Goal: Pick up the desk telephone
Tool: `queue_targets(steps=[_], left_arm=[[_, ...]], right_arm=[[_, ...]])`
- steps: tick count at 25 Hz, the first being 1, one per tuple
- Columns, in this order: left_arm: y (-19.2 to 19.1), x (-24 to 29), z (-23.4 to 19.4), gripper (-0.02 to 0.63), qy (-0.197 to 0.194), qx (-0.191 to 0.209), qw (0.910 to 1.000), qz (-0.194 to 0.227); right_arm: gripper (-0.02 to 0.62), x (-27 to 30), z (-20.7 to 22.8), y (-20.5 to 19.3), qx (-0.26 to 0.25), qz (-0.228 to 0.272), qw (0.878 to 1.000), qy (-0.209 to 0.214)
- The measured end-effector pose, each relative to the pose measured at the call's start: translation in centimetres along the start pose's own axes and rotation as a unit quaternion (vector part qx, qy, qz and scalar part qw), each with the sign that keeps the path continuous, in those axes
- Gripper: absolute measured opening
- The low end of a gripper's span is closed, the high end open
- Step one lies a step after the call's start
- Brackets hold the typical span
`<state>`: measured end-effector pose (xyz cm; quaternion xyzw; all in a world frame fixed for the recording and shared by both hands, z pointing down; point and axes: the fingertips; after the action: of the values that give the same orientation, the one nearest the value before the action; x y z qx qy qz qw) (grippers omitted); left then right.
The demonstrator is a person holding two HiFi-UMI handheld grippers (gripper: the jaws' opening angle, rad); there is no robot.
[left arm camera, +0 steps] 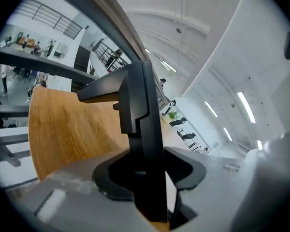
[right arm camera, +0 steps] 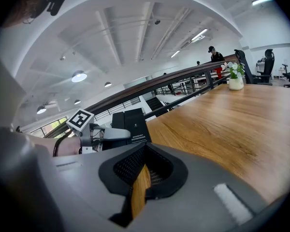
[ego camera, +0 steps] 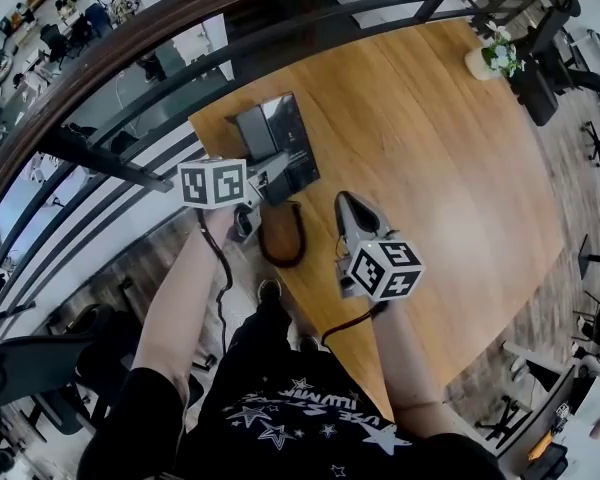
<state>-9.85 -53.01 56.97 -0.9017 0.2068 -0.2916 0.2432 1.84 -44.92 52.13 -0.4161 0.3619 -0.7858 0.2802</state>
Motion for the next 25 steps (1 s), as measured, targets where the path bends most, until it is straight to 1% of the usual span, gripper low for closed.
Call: queue_targets(steps=[3, 11, 16, 20, 25], left_arm=[[0.1, 0.0, 0.8, 0.185, 0.001, 0.018, 0.9998, 0.000], [-1.1, -1.3, 2.1, 0.173, -0.016, 0.010, 0.9998, 0.001], [-2.7, -2.1, 3.0, 0.172, -0.034, -0.017, 0.9993, 0.007], [-4.3, -3.2, 4.6, 0.172, -0.052, -0.036, 0.9979, 0.015], [-6.0, -5.2, 7.0, 0.172, -0.071, -0.049, 0.9955, 0.040]], right_arm=[[0.002, -0.3, 0.0, 0.2, 0.002, 0.004, 1.000, -0.001], [0.002, -1.5, -0.2, 0.7, 0.008, 0.013, 1.000, 0.002], [0.002, -2.5, -0.3, 0.7, 0.011, 0.019, 1.000, 0.004], [0.002, -3.9, -0.7, 0.4, 0.012, 0.024, 1.000, 0.007], [0.002, -5.9, -1.1, -0.1, 0.009, 0.031, 0.999, 0.012]])
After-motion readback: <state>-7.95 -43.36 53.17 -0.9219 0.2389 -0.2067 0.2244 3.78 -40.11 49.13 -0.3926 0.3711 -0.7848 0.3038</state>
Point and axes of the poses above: the fingertips, and each gripper's own axes: x forward along the fingers, z to its right, y out of its top, and after that the axes turned 1 degree about y, right-handed
